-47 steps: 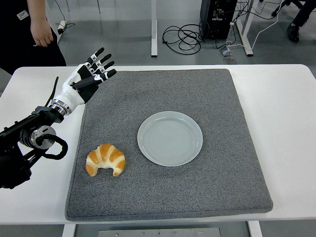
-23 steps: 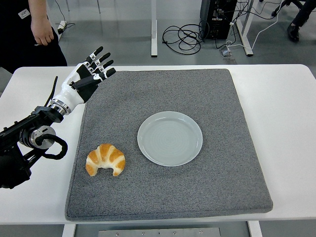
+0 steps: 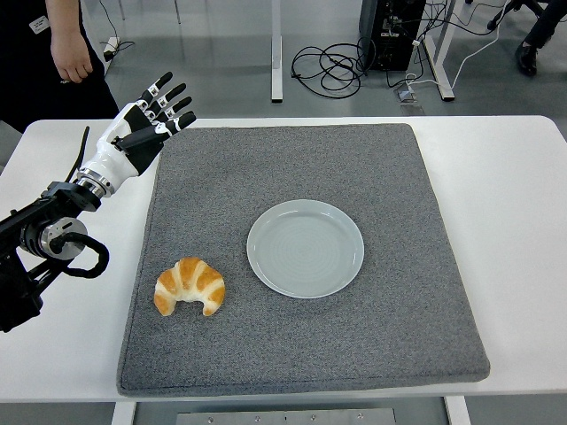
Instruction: Place the bread on the plate
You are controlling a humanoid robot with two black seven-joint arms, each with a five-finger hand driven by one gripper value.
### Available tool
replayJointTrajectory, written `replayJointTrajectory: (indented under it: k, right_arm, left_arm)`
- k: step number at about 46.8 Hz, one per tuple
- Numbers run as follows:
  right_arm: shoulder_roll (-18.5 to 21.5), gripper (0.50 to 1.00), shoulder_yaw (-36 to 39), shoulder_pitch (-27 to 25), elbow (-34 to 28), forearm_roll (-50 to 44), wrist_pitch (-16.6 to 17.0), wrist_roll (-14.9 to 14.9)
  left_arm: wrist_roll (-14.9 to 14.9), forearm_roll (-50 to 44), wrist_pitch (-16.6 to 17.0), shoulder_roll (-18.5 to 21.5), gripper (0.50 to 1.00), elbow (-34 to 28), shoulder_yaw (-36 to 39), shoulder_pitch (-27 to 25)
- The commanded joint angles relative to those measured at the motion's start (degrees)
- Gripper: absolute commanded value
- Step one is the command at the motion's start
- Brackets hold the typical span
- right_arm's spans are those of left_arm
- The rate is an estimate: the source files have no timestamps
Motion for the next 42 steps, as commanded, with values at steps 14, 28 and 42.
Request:
replayJointTrajectory:
  k: [14, 28, 42]
  right_arm:
    - [0.00, 1.000, 0.00, 0.00, -0.01, 0.00, 0.00, 0.00]
    - [0.00, 1.000, 0.09, 0.17, -0.01, 0.00, 0.00, 0.00]
    - [0.00, 1.000, 0.09, 0.17, 0.08, 0.00, 0.00, 0.00]
  left_arm:
    - [0.42, 4.08, 4.09, 5.64, 0.936, -6.97, 3.59, -5.16]
    - [1.73, 7.51, 8.49, 11.70, 0.928, -16.81, 14.13, -14.21]
    - [2.61, 9.71, 8.58, 16.45, 0.928, -21.83, 29.51, -28.27]
